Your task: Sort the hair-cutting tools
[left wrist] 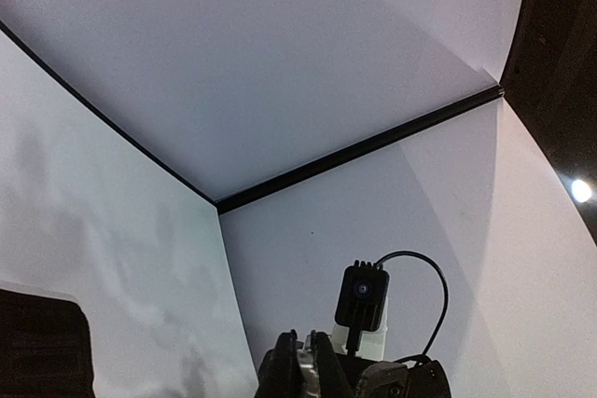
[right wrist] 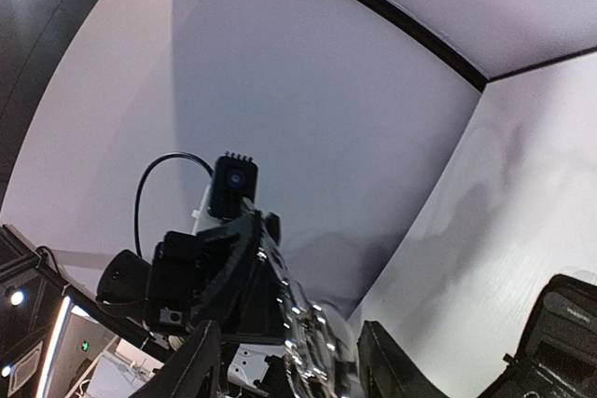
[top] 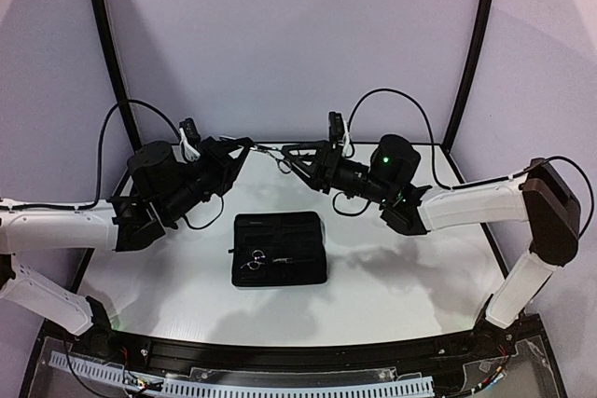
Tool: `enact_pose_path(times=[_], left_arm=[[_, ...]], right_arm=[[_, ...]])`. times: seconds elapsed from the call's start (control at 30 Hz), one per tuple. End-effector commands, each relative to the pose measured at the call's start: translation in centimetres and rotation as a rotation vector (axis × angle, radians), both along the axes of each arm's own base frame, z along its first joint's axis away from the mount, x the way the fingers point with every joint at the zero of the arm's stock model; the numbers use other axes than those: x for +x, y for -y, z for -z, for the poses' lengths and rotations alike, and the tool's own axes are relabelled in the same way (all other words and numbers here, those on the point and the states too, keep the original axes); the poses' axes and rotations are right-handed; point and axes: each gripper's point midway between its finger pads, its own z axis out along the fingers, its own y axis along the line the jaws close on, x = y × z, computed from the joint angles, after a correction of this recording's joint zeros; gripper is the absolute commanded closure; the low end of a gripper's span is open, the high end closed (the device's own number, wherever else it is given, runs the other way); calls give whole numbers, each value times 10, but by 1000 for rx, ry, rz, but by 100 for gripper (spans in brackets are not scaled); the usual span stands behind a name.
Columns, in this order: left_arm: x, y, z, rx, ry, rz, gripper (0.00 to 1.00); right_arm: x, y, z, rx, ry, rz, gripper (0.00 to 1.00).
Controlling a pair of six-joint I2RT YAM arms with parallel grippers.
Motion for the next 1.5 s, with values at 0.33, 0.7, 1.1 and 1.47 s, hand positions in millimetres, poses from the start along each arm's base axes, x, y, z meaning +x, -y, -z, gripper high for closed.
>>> enact_pose_path(times=[0.33, 0.7, 1.1, 1.47], left_arm=[[-6, -2, -14, -69, 24, 15, 99], [-6, 2, -7, -61, 2, 33, 99], [-10, 9, -4, -90, -19, 83, 99], [-20, 8, 8, 105, -45, 111, 3]], right_arm=[[-12, -12, -22, 23, 80, -55, 77], [-11, -1, -29, 6, 127, 6, 82], [-6, 7, -30, 51, 108, 50, 100], [-1, 27, -11, 4, 41, 64, 100]])
